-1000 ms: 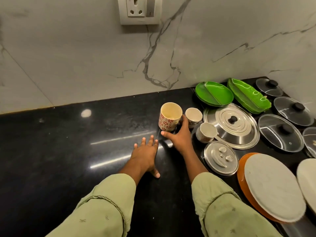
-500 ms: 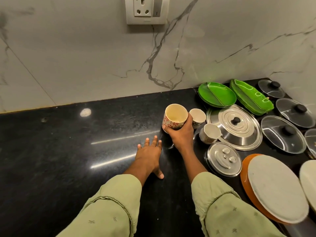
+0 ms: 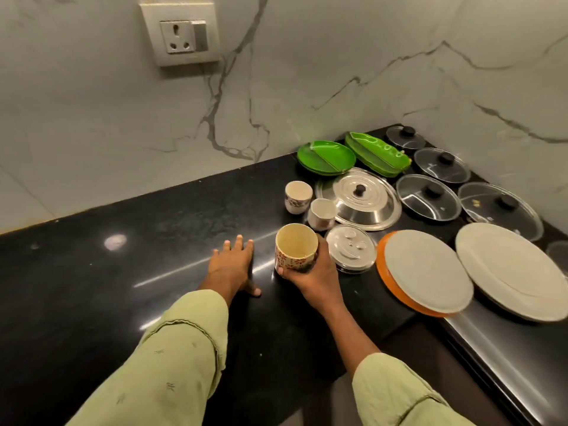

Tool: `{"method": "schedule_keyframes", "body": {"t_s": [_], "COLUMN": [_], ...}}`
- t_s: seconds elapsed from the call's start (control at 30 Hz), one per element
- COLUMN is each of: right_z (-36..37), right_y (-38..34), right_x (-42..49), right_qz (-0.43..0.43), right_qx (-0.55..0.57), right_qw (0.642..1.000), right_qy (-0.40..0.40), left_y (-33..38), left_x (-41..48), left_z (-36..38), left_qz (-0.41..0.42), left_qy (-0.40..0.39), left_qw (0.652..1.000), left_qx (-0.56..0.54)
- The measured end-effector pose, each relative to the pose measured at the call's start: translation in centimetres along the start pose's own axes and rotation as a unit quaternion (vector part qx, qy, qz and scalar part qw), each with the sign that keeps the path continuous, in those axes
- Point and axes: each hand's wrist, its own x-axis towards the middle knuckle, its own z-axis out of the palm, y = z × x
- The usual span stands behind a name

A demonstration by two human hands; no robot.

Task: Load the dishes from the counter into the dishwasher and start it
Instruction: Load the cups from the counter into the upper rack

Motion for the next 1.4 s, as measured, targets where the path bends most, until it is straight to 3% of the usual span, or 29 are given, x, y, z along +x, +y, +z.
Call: {"method": "schedule_keyframes", "body": {"t_s": [0.13, 0.33, 0.93, 1.17, 1.4], "right_z": [-3.3, -7.2, -12.5, -12.9, -10.5], "right_y": [0.9, 1.9, 6.8, 6.0, 5.6], "right_x": [-2.8, -7.6, -26.7, -35.2, -47.2], "right_qz": [0.008, -0.016, -0.004, 0.019, 0.067], "right_qx": [-0.001, 0.004, 0.065, 0.053, 0.029], "right_qw": [1.000, 1.000, 0.997, 0.989, 0.976], "right_qy": [0.007, 0.009, 0.052, 0.133, 0.206], "left_y": [2.4, 6.1, 11.2, 10.7, 8.7], "left_x": [-2.0, -7.6, -24.6, -29.9, -36.1], "left_z": [0.6, 4.8, 16.1, 18.5, 23.9], "left_qz": [0.031, 0.094, 0.114, 0.185, 0.248], "left_qy": [0.084, 0.216, 0.182, 0.204, 0.151], "left_qw": [0.995, 0.972, 0.974, 0.960, 0.956], "left_qx": [0.043, 0.014, 0.068, 0.044, 0.049]}}
